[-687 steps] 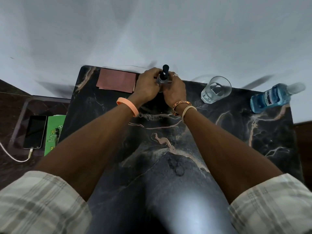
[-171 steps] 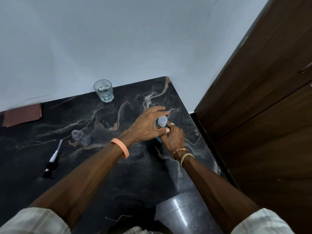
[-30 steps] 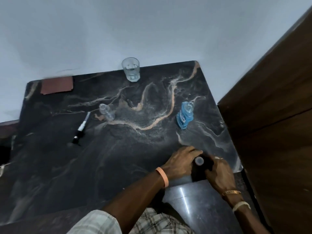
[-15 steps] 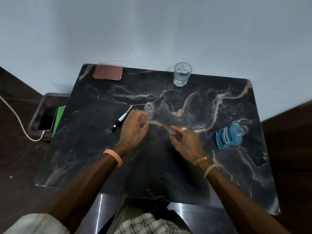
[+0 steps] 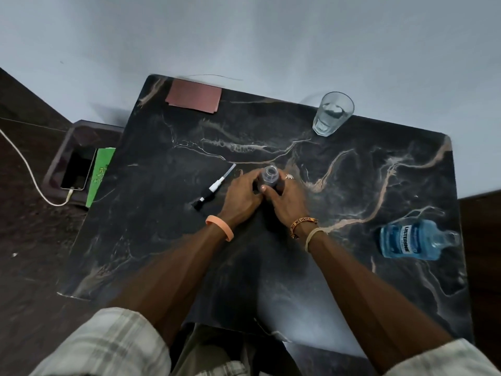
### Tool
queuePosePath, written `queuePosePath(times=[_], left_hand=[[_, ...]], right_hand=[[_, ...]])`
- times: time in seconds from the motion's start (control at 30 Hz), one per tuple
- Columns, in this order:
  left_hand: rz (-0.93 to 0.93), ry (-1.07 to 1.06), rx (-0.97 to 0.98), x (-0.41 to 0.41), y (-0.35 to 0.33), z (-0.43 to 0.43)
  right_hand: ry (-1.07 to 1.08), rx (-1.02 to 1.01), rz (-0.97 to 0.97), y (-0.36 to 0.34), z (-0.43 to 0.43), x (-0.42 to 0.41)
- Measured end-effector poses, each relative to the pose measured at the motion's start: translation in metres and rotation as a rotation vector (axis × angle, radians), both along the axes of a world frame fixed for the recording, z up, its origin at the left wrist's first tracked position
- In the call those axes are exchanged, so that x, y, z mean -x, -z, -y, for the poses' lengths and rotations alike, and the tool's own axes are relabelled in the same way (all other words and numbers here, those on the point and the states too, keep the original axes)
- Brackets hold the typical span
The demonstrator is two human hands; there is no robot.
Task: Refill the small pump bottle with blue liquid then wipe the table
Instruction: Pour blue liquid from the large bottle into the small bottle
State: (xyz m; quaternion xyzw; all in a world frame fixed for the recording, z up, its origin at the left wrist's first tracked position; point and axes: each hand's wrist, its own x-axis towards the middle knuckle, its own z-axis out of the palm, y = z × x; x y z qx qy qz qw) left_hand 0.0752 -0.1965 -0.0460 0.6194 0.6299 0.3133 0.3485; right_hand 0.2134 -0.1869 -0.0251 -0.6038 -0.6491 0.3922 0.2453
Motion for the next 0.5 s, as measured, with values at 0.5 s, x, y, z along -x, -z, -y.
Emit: queuePosePath(times=[0.5], left_hand=[[0.152,-0.042,-0.208,-0.059,-0.128,-0.041]], right_hand=[[0.108,-0.301,0.137,-0.131,-0.03,-0.049]])
